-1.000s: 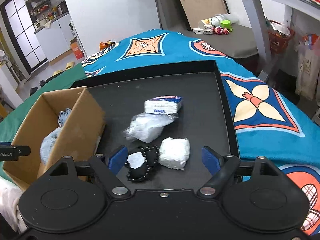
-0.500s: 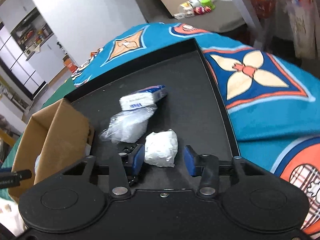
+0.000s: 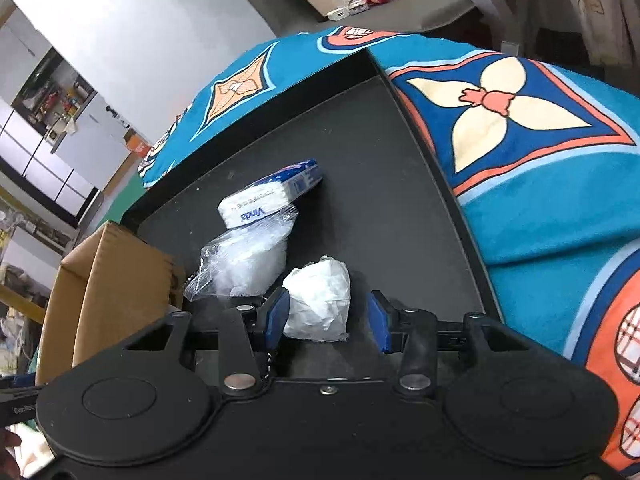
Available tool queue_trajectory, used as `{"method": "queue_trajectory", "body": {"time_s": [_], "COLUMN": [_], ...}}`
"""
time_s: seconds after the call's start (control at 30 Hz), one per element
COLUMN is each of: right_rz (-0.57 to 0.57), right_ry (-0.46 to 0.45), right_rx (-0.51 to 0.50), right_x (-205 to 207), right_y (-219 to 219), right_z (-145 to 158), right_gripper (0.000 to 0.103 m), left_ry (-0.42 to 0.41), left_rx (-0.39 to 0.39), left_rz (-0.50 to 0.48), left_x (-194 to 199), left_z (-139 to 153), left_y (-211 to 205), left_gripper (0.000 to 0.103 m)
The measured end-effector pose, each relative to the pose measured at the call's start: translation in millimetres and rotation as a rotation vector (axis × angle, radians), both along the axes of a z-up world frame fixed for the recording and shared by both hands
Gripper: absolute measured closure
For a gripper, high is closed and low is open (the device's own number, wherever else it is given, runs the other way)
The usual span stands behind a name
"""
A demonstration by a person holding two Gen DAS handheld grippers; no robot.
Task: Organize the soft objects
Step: 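Move the right tool to the white wrapped bundle and grasp it, then carry the white bundle with the right tool and release it into the box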
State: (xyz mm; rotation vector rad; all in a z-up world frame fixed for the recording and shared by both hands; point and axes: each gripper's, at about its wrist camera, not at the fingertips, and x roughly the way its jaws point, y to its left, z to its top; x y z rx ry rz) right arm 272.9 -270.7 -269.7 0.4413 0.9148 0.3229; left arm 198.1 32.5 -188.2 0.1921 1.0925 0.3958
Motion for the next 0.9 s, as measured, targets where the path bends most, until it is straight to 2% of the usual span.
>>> {"method": "queue_trajectory", "body": {"time_s": [0.1, 0.17, 0.3, 0.57, 0.9], "right_rz": [0.024, 0.035, 0.043, -0.016, 0.028], "right_ry": [0.011, 0.022, 0.023, 0.004, -0.021], "right_rx": [0.007, 0.020, 0.058, -0.014, -0.079], "right_x": [0.9, 0.6, 0.2, -6.8, -14.5], "right_y": [3.6, 3.2, -0.2, -9.7, 0.3], "right_z": [-1.2, -3.3, -2.9, 5.3, 21.7], "right_gripper": [0.061, 0.072, 0.072, 0.073, 0.072], "left_ry": [0.011, 0.013, 0.020, 0.024, 0.018], "left_rx": [0.005, 0.008, 0.015, 0.020, -0.018], "left_rz": [0.001, 0.000, -0.004, -0.008, 0.014], "left_x": [1.3, 2.1, 3.7, 3.6, 0.0], "left_z": [-1.9, -2.2, -2.9, -3.2, -0.1], "left_y": [-1.1, -1.6, -3.4, -5.9, 1.5], "left_gripper": [0.043, 0.043, 0.042, 0.043, 0.043]}}
